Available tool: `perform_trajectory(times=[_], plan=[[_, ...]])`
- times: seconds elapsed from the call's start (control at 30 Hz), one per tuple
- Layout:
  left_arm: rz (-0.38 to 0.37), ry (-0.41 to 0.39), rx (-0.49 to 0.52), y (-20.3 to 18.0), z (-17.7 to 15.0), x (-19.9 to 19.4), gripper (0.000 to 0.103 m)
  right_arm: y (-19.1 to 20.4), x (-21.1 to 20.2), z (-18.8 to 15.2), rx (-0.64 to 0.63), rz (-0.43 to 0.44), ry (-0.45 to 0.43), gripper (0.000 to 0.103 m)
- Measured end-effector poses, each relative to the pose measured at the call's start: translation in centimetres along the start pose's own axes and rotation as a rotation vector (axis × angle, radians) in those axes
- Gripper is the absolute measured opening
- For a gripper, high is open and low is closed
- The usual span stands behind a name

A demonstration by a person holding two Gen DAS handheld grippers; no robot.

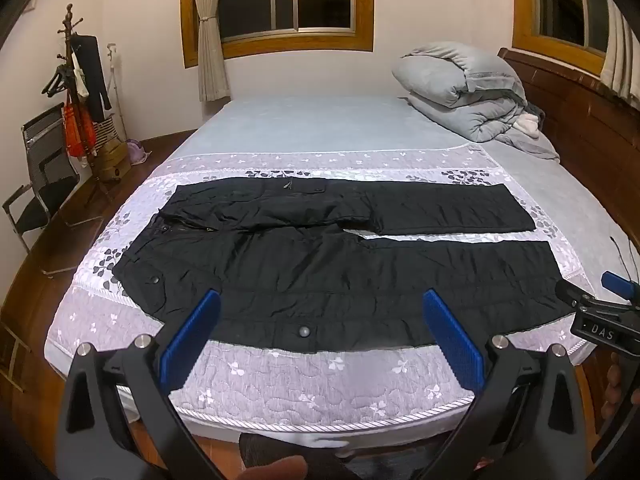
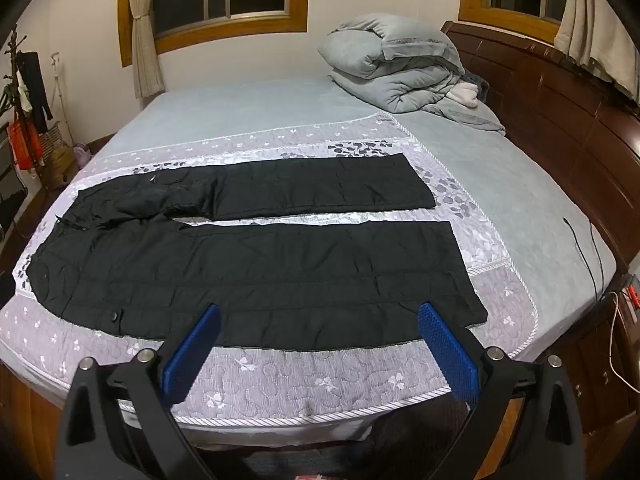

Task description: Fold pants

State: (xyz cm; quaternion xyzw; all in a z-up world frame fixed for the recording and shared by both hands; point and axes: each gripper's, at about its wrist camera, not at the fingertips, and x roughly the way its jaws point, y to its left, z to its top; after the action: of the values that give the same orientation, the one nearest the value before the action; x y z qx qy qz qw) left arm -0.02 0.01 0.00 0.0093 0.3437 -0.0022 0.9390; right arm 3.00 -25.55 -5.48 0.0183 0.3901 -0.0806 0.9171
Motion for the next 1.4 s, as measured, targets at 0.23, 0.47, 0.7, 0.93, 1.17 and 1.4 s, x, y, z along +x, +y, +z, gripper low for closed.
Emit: perform_trajectory(times=[0.23, 0.47, 0.7, 0.93, 1.17, 1.4], plan=[[0.002, 0.005, -0.005, -0.08, -0.19, -0.07, 0.100, 0.09, 0.04, 0.00, -0.003, 0.000, 0.004, 0.100], [-0.001, 0.010, -0.005, 0.29, -0.10, 0.14, 0.101, 0.07, 0.04, -0.17, -0.001, 0.001, 0.007, 0.099], [0.000, 0.009, -0.004, 0.28, -0.13, 0.15, 0.101, 0.06, 0.49, -0.21, 0.001, 0.001, 0.010, 0.100], [0.001, 0.011, -0.003, 0.47, -0.11, 0.27, 0.100, 0.02, 0.50, -0.18, 0.001, 0.000, 0.011, 0.100], [0.003, 0.013, 0.001, 0.75, -0.26, 0.79, 0.100, 0.00, 0.51, -0.17, 0.002, 0.000, 0.011, 0.100], [0.003, 0.011, 0.002, 0.57, -0.17, 0.75, 0.100, 0.02, 0.65, -0.15, 0.000, 0.002, 0.015, 0.100]])
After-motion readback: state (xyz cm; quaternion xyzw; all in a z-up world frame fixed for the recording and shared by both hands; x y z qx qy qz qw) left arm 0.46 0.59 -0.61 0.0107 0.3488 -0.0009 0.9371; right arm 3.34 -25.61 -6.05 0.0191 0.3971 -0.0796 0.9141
